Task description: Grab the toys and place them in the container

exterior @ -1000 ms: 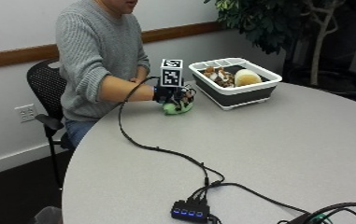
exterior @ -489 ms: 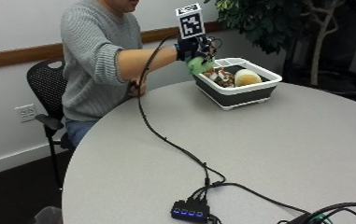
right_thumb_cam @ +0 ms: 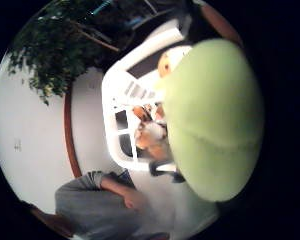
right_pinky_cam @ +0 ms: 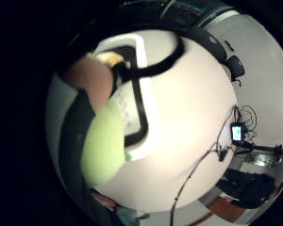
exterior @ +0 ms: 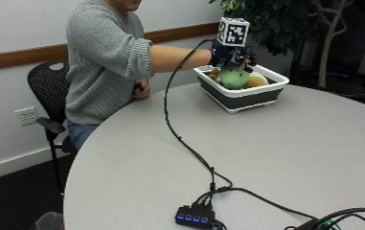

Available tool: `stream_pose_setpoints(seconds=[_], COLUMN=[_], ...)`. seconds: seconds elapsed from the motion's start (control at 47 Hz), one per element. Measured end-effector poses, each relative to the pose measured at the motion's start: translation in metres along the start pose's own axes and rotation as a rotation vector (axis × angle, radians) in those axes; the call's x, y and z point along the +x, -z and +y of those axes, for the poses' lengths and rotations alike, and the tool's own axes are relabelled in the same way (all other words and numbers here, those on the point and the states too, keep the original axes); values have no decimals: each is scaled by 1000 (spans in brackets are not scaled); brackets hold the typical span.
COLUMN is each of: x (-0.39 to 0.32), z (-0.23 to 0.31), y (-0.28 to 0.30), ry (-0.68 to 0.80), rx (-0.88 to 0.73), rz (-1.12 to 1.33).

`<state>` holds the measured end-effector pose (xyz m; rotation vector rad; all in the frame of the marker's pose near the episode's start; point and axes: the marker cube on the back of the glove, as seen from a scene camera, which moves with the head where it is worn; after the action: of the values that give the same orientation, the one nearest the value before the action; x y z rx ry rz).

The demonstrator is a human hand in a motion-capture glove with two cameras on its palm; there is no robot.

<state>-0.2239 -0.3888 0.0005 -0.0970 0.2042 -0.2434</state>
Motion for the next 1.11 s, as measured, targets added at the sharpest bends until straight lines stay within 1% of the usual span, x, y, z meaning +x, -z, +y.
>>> stream_pose_setpoints(seconds=[0.043,0.085,0.234,0.362,0.426,0.553,0.66,0.787,0.915,1.107], x=[3,7,24,38,52,93,126,153,142,86], z=[4,9,36,71,101,181,253,312,351,404], y=[-5,-7,-1,5,8,10,3,-4,-20,-69], ry=[16,19,18,-19,-40,-91,-192,-361,-378,-371], rx=[-53,-68,-24,3,12,51,89,128,150,186], rz=[5,-5,-71,-115,-161,-191,-165,-156,-126,-108])
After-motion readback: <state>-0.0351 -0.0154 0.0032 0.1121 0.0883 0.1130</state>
